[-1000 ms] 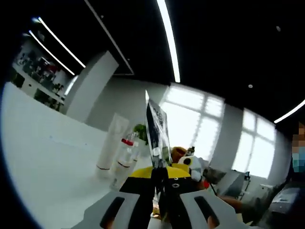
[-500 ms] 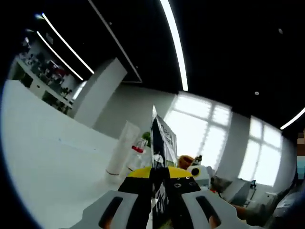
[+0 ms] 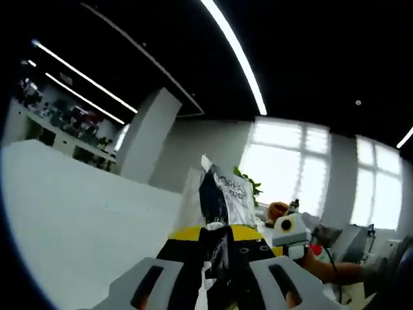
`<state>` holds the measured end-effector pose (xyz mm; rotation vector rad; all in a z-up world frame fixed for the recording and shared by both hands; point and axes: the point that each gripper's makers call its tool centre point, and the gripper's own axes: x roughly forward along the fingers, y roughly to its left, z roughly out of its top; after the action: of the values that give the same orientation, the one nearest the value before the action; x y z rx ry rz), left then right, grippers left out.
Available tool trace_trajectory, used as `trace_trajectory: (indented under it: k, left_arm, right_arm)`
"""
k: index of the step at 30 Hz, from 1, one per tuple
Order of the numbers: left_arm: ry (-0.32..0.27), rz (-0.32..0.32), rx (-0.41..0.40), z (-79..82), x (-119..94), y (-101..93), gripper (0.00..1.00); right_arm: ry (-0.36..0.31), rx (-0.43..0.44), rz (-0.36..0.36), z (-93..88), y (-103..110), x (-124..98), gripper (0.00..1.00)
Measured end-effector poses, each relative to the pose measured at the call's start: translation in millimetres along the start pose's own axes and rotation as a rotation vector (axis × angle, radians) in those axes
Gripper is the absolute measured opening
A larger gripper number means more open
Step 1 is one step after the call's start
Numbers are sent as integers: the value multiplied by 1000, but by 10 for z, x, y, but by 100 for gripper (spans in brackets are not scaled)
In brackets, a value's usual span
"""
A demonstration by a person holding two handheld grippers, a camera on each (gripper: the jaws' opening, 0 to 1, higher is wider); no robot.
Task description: Arrange the skincare products in the storage area until every visible bottle or jar stands upright without overlapping.
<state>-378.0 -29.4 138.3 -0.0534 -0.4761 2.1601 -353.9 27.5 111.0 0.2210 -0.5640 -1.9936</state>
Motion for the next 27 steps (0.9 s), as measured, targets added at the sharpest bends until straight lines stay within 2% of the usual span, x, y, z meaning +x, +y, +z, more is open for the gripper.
trace_trajectory:
  k: [2,5,9,13,16,19,21,23,25,27]
  left_arm:
    - [-7,52,74,25,-14,60,14]
    - [-8,96,128,41,-30,98,14]
    - [-16,125,136,71,-30,138,14]
    - [-59,204,146,156,-95,308,12]
    - [-49,187,91,126,-70,362,12]
    - [-35,186,86,95,-46,373,12]
    - [-22,196,102,72,-28,369,12]
    - [5,239,164,44,-28,408,12]
    - [40,225,188,-11,-1,367,11]
    - [82,189,178,-90,40,273,10]
  right_arm:
    - [13,8,-15,-21,-28,2,0]
    - [42,8,-43,-81,-68,12,0]
    - [86,19,-80,-176,-123,15,0]
    - [158,-14,-128,-311,-217,20,0]
    - [201,-16,-153,-430,-282,59,0]
    - [228,-18,-183,-486,-337,72,0]
    - [233,-22,-189,-498,-366,84,0]
    - [235,13,-195,-511,-396,105,0]
    - [250,21,-213,-526,-451,131,0]
    - [305,25,-305,-600,-619,111,0]
